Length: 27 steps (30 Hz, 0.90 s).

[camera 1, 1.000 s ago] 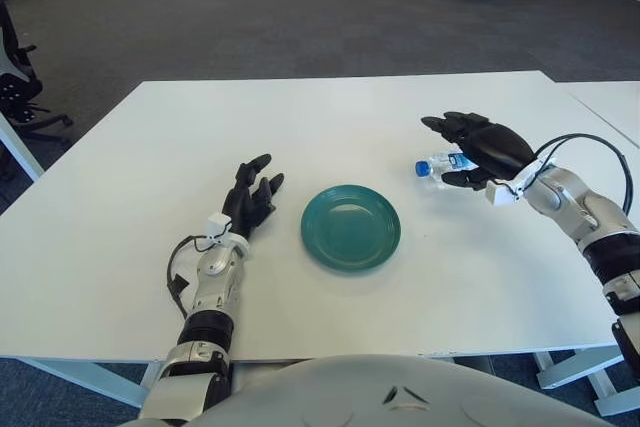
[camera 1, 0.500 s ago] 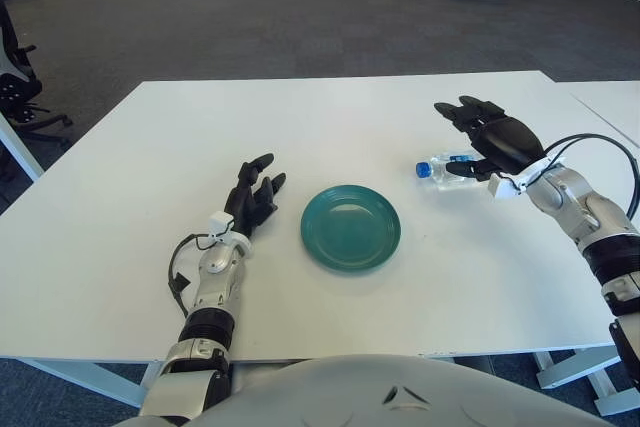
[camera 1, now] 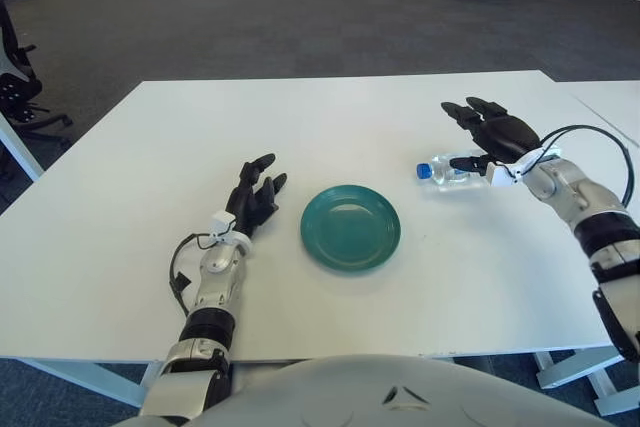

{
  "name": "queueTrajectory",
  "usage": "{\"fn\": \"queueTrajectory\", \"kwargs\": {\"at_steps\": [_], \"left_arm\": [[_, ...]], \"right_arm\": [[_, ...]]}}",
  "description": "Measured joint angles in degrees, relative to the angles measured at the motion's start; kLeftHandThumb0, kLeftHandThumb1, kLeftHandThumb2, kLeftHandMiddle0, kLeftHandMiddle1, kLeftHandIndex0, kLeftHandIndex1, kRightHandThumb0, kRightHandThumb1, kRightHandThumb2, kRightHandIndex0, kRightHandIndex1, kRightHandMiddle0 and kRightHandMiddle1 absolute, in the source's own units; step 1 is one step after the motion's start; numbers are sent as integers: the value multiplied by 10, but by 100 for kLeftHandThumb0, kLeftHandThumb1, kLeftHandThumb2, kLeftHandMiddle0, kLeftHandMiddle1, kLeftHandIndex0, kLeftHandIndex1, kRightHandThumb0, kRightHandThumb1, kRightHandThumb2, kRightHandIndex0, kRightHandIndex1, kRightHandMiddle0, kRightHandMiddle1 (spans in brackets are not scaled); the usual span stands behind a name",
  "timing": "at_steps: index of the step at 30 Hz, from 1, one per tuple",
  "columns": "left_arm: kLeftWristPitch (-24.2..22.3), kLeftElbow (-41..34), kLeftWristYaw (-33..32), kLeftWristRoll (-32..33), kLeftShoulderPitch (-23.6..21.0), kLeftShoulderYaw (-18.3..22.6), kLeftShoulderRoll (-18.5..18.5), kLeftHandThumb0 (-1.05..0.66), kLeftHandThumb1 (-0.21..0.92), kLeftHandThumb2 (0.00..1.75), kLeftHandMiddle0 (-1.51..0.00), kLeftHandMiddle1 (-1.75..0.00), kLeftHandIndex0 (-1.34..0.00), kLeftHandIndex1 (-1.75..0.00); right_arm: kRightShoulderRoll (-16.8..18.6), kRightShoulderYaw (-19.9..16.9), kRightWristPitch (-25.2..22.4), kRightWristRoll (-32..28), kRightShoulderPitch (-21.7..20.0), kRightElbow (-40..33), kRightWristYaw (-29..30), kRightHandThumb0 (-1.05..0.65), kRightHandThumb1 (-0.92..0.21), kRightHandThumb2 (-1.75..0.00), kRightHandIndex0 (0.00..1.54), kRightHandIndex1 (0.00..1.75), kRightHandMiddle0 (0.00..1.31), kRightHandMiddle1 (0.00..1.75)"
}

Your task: Put the bottle into the plate.

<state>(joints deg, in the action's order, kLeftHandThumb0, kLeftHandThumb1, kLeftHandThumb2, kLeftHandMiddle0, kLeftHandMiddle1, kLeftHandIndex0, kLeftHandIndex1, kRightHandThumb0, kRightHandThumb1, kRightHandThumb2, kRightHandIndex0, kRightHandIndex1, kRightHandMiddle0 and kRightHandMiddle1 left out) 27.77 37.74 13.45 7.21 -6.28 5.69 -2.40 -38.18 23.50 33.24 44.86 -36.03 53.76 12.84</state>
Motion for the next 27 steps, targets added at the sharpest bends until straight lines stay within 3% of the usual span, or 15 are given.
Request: {"fn": "queueTrajectory", "kwargs": {"at_steps": [9,17,27], "left_arm": [[-2,-2,0,0,0,-1,0,-81,92,89,-60,-2,-5,-94],[-2,-2,0,1,1,-1,0,-82,92,89,-60,-2,-6,-95],[7,-2,6,6,4,-1,0,-83,92,91,-61,-3,-10,-97]], "right_arm": [[37,47,0,21,-34,130,50,-105,-92,-69,2,1,2,3],[60,73,-11,29,-43,183,59,-105,-92,-68,4,1,3,4],[90,80,-44,28,-50,215,44,-105,-92,-69,4,1,3,5]]}}
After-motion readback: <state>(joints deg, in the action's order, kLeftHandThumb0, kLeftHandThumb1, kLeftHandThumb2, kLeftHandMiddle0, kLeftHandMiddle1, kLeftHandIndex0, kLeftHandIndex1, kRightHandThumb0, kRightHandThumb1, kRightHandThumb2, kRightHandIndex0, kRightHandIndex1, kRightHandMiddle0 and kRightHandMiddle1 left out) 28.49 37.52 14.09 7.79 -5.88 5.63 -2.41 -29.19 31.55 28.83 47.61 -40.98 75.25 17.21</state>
